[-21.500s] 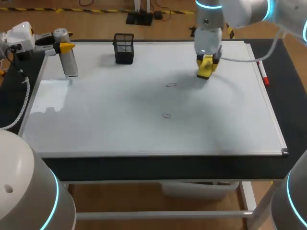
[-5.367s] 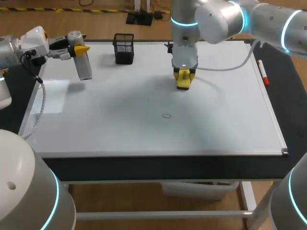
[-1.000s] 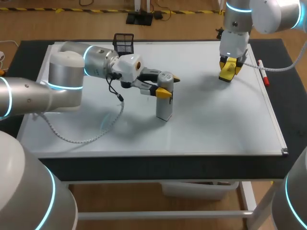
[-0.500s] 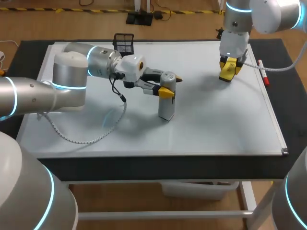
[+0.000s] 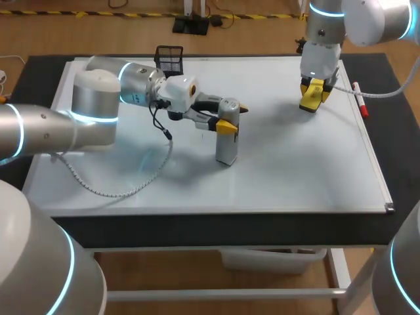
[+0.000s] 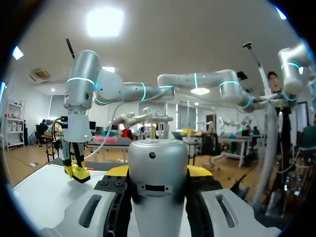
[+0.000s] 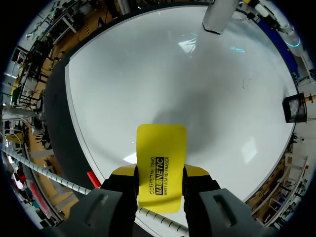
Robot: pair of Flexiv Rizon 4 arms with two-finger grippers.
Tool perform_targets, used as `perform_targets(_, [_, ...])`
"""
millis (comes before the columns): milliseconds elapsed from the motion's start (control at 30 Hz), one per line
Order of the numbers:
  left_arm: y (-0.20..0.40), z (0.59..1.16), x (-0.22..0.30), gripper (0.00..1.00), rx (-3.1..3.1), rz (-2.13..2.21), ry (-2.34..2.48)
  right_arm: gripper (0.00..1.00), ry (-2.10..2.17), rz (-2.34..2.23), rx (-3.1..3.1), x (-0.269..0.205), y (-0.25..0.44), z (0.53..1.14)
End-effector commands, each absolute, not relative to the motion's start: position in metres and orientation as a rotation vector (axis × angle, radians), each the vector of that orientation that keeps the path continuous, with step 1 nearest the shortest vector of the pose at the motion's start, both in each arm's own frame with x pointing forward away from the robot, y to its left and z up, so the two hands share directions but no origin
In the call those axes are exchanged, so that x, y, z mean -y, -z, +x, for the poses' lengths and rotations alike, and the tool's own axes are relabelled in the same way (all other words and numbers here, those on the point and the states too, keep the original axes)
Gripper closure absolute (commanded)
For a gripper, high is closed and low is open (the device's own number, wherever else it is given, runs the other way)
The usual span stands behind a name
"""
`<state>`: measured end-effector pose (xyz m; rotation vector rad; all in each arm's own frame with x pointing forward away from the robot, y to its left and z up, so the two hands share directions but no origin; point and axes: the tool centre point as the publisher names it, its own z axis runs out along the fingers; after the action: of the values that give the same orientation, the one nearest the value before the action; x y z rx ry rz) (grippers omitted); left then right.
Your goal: Pick up the inspection probe, press it on each red-marked spot on the whiteboard one by one, put down the probe, pick up the eraser, and wipe off all the red marks.
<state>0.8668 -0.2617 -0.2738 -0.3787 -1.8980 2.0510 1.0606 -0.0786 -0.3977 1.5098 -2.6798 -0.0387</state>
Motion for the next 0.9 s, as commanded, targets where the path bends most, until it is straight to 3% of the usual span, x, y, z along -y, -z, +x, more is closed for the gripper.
perform_targets(33, [0.2740, 0.8655, 0.2599, 1.00, 1.917, -0.383, -2.041, 1.00, 0.035, 1.511, 2.676, 0.0791, 0.3970, 1.0616])
perform_targets(900, [0.2711, 0.8618, 0.2575, 1.00, 1.942, -0.403, -2.028, 1.00, 0.035, 1.511, 2.676, 0.0791, 0.3970, 1.0616])
